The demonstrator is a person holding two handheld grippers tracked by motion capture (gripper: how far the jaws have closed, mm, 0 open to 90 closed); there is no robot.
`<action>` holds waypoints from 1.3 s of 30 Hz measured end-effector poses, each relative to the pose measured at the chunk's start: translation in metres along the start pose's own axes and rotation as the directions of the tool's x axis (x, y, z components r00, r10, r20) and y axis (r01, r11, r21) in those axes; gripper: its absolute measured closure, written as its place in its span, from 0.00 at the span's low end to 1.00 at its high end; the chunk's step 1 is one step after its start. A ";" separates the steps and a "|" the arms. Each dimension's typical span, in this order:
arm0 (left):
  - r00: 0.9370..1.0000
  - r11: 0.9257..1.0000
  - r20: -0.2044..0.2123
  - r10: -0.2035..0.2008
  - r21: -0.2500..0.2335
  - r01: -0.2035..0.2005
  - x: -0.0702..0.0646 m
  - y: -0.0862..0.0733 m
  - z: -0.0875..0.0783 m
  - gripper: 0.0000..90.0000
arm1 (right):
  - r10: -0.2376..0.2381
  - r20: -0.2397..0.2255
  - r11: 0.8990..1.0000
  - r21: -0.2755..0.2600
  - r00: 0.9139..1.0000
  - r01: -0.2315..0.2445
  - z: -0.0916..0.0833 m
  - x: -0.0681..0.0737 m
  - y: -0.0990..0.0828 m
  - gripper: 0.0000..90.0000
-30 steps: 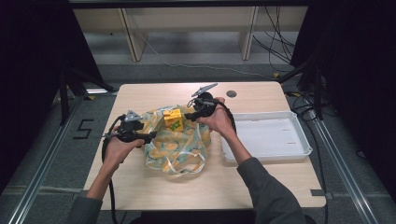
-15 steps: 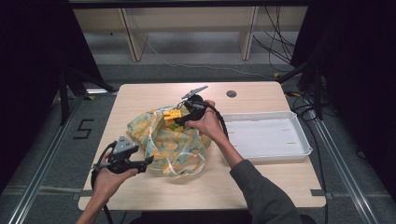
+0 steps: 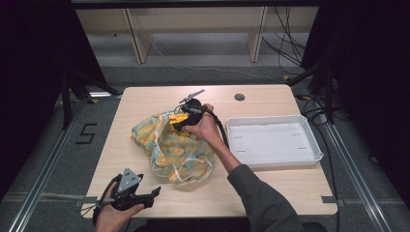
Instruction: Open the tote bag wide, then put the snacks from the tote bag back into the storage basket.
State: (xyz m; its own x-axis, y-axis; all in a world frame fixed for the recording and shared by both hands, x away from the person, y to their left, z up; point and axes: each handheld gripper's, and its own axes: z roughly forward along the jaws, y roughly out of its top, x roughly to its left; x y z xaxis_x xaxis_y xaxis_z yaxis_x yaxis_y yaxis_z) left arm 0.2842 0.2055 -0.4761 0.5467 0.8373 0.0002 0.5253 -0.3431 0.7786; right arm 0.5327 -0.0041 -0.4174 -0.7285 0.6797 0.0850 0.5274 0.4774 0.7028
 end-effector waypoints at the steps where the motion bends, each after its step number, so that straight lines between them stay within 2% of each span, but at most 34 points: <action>1: 1.000 1.000 0.000 0.000 0.000 0.000 0.000 0.000 0.000 0.26 | 0.000 0.000 1.000 0.000 1.000 0.000 0.000 0.000 0.000 0.19; 2: 0.999 0.998 -0.002 0.047 0.052 -0.047 -0.002 -0.006 -0.001 0.26 | 0.011 0.006 1.000 0.006 1.000 -0.011 0.003 0.001 0.001 0.19; 4: 0.999 0.998 0.000 0.043 0.052 -0.042 -0.005 -0.009 0.001 0.26 | 0.013 0.011 1.000 0.005 1.000 -0.013 0.005 0.001 0.002 0.19; 5: 0.999 0.997 0.013 0.043 0.066 -0.044 -0.007 -0.012 0.002 0.26 | 0.014 0.007 1.000 0.005 1.000 -0.014 0.007 0.002 0.002 0.19; 6: 0.999 0.997 0.009 0.050 0.063 -0.051 -0.009 -0.014 0.005 0.26 | 0.022 0.006 1.000 0.009 1.000 -0.022 0.009 0.003 0.003 0.19; 7: 0.997 0.992 0.009 0.079 0.100 -0.080 -0.008 -0.014 0.004 0.26 | 0.032 0.014 0.999 0.013 0.999 -0.032 0.012 0.004 0.003 0.19; 9: 0.998 0.993 0.007 0.067 0.101 -0.068 -0.010 -0.015 0.006 0.26 | 0.018 0.029 1.000 0.021 0.999 -0.019 0.017 0.005 0.003 0.18; 11: 0.997 0.992 0.003 0.078 0.101 -0.078 -0.009 -0.015 0.005 0.26 | 0.025 0.041 0.999 0.027 0.999 -0.026 0.020 0.006 0.004 0.18; 13: 0.998 0.993 0.001 0.064 0.097 -0.064 -0.009 -0.015 0.005 0.26 | 0.030 0.037 0.999 0.022 0.999 -0.031 0.023 0.006 0.004 0.18; 14: 0.996 0.992 -0.005 0.084 0.098 -0.083 -0.008 -0.015 0.005 0.26 | 0.034 0.045 0.999 0.024 0.998 -0.036 0.026 0.006 0.004 0.18; 19: 0.997 0.991 0.002 0.082 0.105 -0.082 -0.008 -0.016 0.005 0.26 | 0.027 0.055 0.999 0.039 0.998 -0.029 0.032 0.007 0.006 0.18; 21: 0.998 0.992 -0.001 0.067 0.104 -0.066 -0.009 -0.017 0.005 0.26 | 0.033 0.061 0.999 0.027 0.998 -0.035 0.037 0.008 0.006 0.18; 26: 0.996 0.991 -0.008 0.084 0.105 -0.082 -0.008 -0.017 0.005 0.26 | 0.027 0.066 0.999 0.026 0.997 -0.029 0.042 0.008 0.006 0.19; 29: 0.997 0.991 -0.018 0.078 0.108 -0.076 -0.008 -0.018 0.006 0.26 | 0.026 0.061 0.999 0.021 0.998 -0.027 0.042 0.008 0.005 0.20; 32: 0.995 0.989 -0.018 0.099 0.108 -0.097 -0.008 -0.018 0.005 0.26 | 0.003 0.066 1.000 0.014 0.998 -0.004 0.043 0.009 0.005 0.21; 33: 0.995 0.991 -0.028 0.091 0.105 -0.088 -0.009 -0.018 0.006 0.26 | -0.023 0.082 1.000 0.023 0.996 0.021 0.041 0.009 0.006 0.21; 34: 0.996 0.991 -0.027 0.086 0.105 -0.082 -0.009 -0.019 0.007 0.26 | -0.027 0.083 0.999 0.026 0.996 0.025 0.041 0.010 0.007 0.21; 35: 0.998 0.995 -0.033 0.058 0.080 -0.055 -0.011 -0.019 0.008 0.26 | -0.029 0.090 0.999 0.019 0.996 0.028 0.042 0.010 0.007 0.21; 38: 0.998 0.996 -0.027 0.052 0.072 -0.050 -0.011 -0.019 0.008 0.27 | -0.034 0.105 0.999 0.025 0.994 0.032 0.042 0.012 0.006 0.22; 39: 0.995 0.990 -0.012 0.099 0.102 -0.097 -0.008 -0.018 0.005 0.27 | -0.038 0.103 0.999 0.023 0.994 0.036 0.042 0.012 0.006 0.22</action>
State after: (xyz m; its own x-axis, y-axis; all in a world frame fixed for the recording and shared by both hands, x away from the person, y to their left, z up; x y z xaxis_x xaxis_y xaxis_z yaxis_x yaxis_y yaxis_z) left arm 0.2735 0.2032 -0.4929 0.5882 0.8042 0.0850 0.5334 -0.4648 0.7068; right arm 0.5459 0.0303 -0.4417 -0.6990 0.7149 -0.0154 0.5106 0.5141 0.6892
